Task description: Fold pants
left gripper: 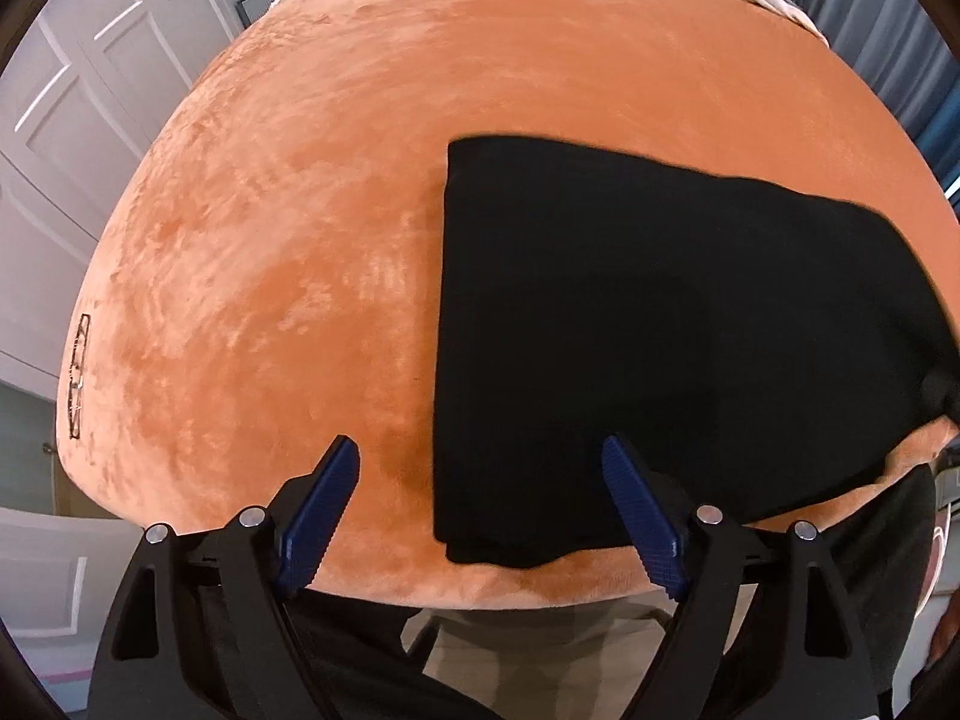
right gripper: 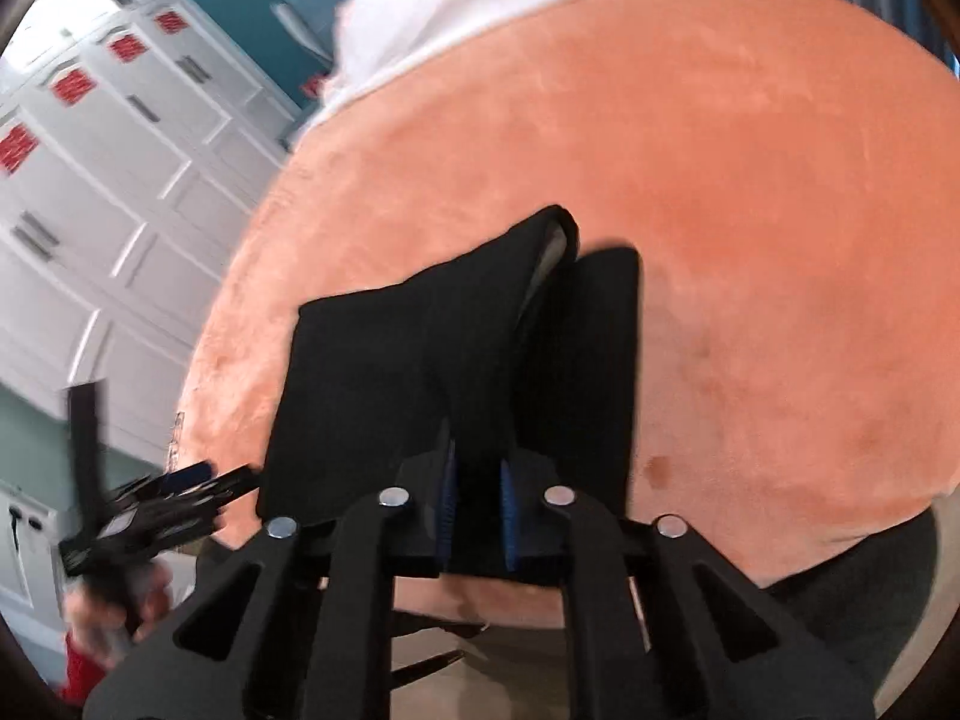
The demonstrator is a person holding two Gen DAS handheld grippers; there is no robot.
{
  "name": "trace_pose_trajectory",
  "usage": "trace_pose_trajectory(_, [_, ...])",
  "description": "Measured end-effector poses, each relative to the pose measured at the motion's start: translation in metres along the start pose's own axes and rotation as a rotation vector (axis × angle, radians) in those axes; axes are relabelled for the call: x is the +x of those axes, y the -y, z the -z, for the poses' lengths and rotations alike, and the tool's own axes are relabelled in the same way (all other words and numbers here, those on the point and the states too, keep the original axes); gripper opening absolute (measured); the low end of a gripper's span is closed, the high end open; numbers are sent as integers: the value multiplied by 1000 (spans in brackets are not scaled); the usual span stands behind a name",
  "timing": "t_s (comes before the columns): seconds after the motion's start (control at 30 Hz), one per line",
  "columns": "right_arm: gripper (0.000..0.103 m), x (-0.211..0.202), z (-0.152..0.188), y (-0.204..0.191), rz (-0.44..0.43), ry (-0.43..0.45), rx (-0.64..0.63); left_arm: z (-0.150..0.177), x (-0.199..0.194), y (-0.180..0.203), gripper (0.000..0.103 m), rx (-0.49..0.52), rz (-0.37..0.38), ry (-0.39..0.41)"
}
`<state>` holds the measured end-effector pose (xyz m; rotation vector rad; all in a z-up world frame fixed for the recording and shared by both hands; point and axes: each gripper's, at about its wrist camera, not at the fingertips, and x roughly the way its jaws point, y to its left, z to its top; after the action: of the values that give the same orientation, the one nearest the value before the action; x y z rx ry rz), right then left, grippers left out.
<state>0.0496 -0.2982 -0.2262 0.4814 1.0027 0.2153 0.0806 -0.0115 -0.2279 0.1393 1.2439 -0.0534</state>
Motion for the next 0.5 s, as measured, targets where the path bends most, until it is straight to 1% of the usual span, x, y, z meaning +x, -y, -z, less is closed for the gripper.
trace_pose_trajectory(0.07, [10, 17, 14, 20, 54, -57, 14, -1, 9, 7, 81, 12, -4, -23])
trace_pose_trajectory(0.1, [12, 43, 28, 39, 91, -128, 32, -1, 13, 9, 81, 17, -13, -31])
trace_pose_trajectory(0.13, [13, 52, 38, 52, 67, -133, 66, 0, 11, 13, 81, 28, -29, -28])
trace_pose_trajectory(0.17, [20, 46, 38, 54, 44, -105, 97, 0, 8, 15, 81, 35, -32, -21])
trace_pose_trajectory(0.2, [22, 35, 32, 52, 18, -92, 134, 1, 6, 16, 81, 40, -29, -15])
trace_pose_trajectory(0.23, [26, 25, 25, 47, 7, -71, 145, 0, 1, 17, 81, 41, -17, -6])
trace_pose_trajectory(0.3, [42, 13, 8, 36, -15, -27, 119, -1, 5, 20, 81, 40, -15, -8])
trace_pose_trajectory(0.33, [60, 14, 0, 30, -14, -12, 96, -1, 5, 22, 81, 40, -14, -10])
trace_pose_trajectory(0.37, [69, 15, -9, 28, 1, 10, 76, -1, 4, 25, 81, 42, -13, -5])
trace_pose_trajectory(0.4, [70, 20, -22, 27, 31, 32, 55, -1, 2, 28, 81, 47, -13, -2])
trace_pose_trajectory(0.43, [69, 29, -32, 28, 48, 30, 45, -1, 0, 30, 81, 57, -13, 3])
trace_pose_trajectory(0.5, [69, 61, -48, 34, 64, -10, 51, 1, -4, 36, 81, 83, -22, 20])
